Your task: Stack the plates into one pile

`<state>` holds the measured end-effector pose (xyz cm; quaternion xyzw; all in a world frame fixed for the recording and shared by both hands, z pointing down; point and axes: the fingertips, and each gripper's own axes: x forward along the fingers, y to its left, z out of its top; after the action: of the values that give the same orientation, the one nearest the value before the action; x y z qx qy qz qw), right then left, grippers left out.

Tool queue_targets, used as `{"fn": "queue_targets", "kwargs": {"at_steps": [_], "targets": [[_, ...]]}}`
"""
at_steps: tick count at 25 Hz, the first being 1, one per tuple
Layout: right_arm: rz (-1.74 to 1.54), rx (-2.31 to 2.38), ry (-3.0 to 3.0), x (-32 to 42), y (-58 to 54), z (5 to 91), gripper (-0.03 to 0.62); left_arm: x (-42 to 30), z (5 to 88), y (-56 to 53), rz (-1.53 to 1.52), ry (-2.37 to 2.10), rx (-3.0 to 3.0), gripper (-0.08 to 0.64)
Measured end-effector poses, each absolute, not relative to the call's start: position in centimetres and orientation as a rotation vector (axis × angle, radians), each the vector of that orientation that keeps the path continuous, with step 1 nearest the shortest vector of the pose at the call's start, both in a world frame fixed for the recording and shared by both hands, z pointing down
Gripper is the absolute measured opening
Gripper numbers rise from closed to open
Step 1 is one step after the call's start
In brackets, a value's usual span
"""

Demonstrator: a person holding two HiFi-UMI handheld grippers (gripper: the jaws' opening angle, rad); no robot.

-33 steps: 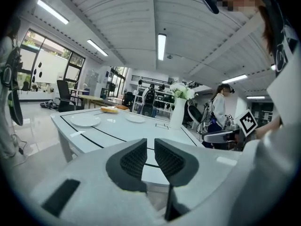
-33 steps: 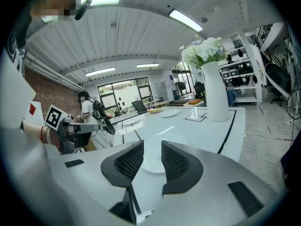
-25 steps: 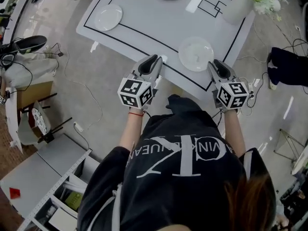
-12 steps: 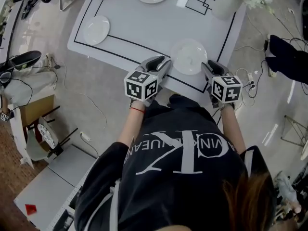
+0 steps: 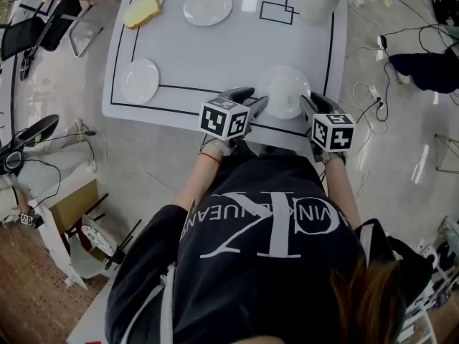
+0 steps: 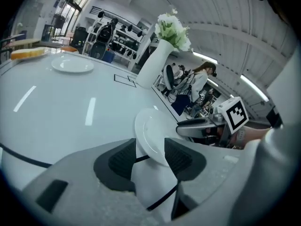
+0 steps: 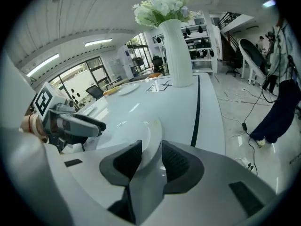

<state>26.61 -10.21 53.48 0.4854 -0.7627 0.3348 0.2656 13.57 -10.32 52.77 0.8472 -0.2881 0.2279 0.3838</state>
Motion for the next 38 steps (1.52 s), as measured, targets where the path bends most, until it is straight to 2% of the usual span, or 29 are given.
{"fn": "queue_targets", "kwargs": {"at_steps": [5,7,9,13,18,26,38], "targets": [[0.934,1.348,-2.015,26.7,-10.3,53.7,0.129,14.7,53.4,-10.5,0.637,-0.680,2.123,0.221],[0.967,1.365,-2.015,26.9,-10.4,53.6,0.118,15.0,53.3,-11.0,0.609,-0.703,2.070,0.211],[1.003,1.398,-2.014,27.1,-10.5,53.6,0.107,14.9,53.2,-11.5,0.582,-0.733,2.030,0.188],[1.051,1.441,-2.018,26.6,-10.5,53.3,0.093,13.5,53.8,-11.8,0.624,-0.786,2.000,0.075],[1.072,1.411,-2.079,24.2,-11.5,52.6,0.071,10.8,53.8,-12.5,0.607,-0.829,1.966,0.066],[1.040,1.274,-2.146,17.2,-14.0,52.1,0.061,3.4,52.6,-14.0,0.519,-0.946,1.919,0.054],[0.958,0.999,-2.276,1.5,-18.9,51.9,0.051,-11.8,52.9,-14.8,0.501,-1.156,1.839,0.054]]}}
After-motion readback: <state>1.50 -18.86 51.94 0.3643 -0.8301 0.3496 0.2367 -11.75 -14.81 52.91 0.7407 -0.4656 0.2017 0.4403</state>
